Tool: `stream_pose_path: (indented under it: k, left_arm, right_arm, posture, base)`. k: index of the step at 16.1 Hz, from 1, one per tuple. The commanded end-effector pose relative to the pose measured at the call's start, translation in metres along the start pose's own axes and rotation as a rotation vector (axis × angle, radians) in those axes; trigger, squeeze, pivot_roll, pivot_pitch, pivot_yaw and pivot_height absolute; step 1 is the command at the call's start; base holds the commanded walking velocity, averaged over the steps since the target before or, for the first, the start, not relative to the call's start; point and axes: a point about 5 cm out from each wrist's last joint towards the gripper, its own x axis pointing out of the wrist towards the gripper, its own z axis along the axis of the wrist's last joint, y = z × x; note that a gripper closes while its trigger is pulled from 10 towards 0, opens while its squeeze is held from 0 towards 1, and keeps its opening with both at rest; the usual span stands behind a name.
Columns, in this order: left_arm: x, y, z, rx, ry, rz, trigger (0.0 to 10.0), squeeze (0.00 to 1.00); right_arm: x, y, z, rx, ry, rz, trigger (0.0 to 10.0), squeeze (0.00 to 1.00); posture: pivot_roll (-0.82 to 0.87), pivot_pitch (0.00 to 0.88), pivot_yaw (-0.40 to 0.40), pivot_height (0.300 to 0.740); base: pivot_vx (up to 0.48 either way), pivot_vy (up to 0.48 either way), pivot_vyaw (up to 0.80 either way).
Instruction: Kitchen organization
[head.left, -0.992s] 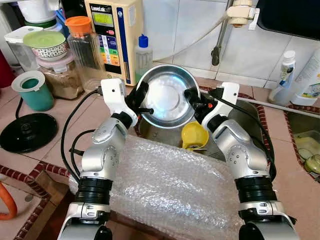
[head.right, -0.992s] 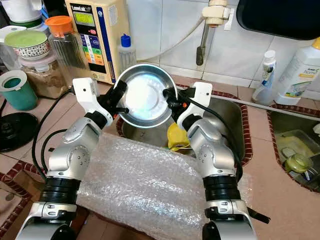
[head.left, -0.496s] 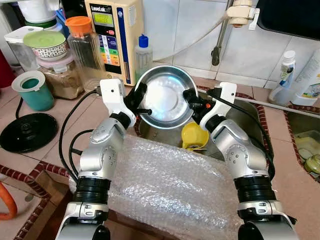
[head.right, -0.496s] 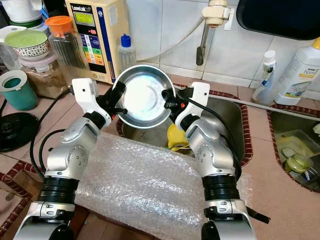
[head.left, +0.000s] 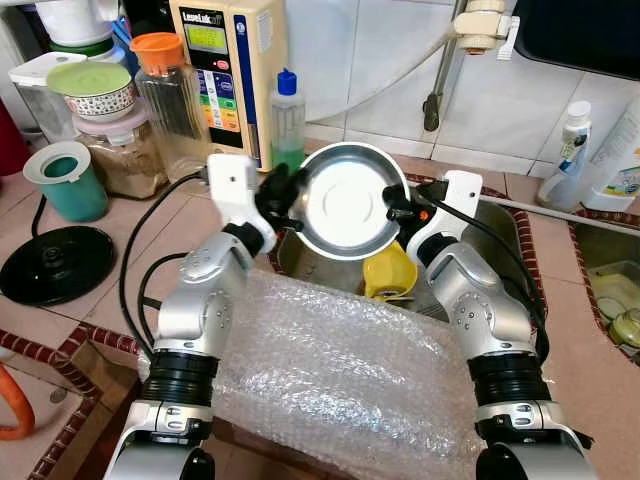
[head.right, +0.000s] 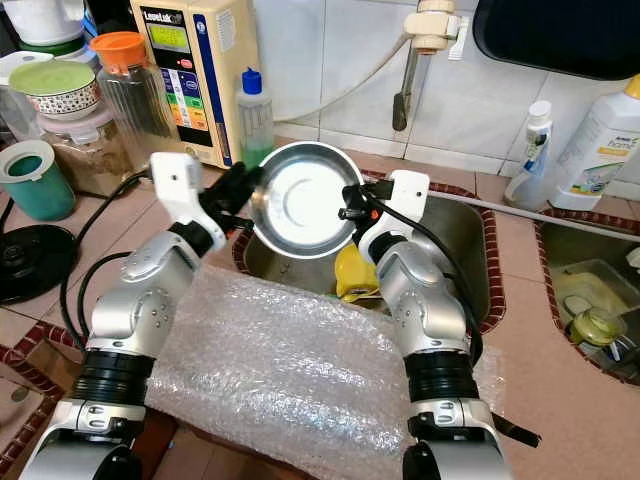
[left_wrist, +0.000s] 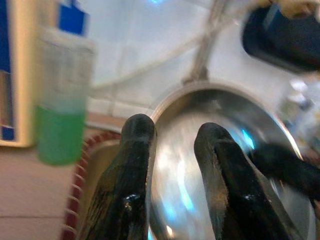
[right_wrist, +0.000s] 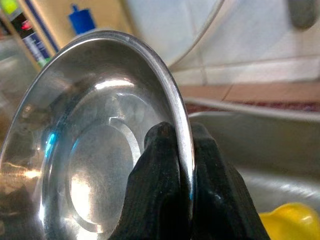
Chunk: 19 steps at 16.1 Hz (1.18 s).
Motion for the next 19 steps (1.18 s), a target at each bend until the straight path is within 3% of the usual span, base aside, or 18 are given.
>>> stream_pose_path:
  k: [1,5,9,12,15,19]
  left_arm:
    - [0.001,-0.004,0.0,0.02,0.042,-0.03,10.0,1.0]
    - [-0.006,0.001,-0.016,0.033,0.139,-0.014,10.0,1.0]
    - [-0.018,0.007,-0.041,0.084,0.291,-0.02,10.0,1.0]
    - [-0.024,0.007,-0.052,0.123,0.365,-0.032,10.0,1.0]
    - [-0.03,0.003,-0.062,0.149,0.435,-0.077,10.0,1.0]
    - [-0.031,0.0,-0.066,0.167,0.451,-0.085,10.0,1.0]
  right_arm:
    - [0.0,-0.009,0.008,-0.016,-0.037,-0.048,0.0,0.0]
    - [0.002,-0.028,0.017,-0.079,-0.084,-0.179,0.0,0.0]
    - [0.005,-0.043,0.013,-0.239,-0.079,-0.247,0.0,0.0]
    - [0.007,-0.049,0.008,-0.383,-0.062,-0.267,0.0,0.0]
    - [0.009,-0.051,0.001,-0.46,-0.046,-0.253,0.0,0.0]
    - [0.011,-0.051,-0.003,-0.629,-0.022,-0.236,0.0,0.0]
  posture:
    - [0.06,0.0,0.025,0.74]
    - [0.06,0.0,0.027,0.74]
    - [0.07,0.0,0.027,0.74]
    - [0.08,0.0,0.026,0.74]
    - [0.08,0.0,0.025,0.74]
    - [0.08,0.0,0.023,0.74]
  base:
    - [0.0,0.0,0.0]
    - [0.0,0.0,0.0]
    - [0.0,0.0,0.0]
    - [0.0,0.0,0.0]
    - [0.0,0.0,0.0]
    - [0.0,0.0,0.0]
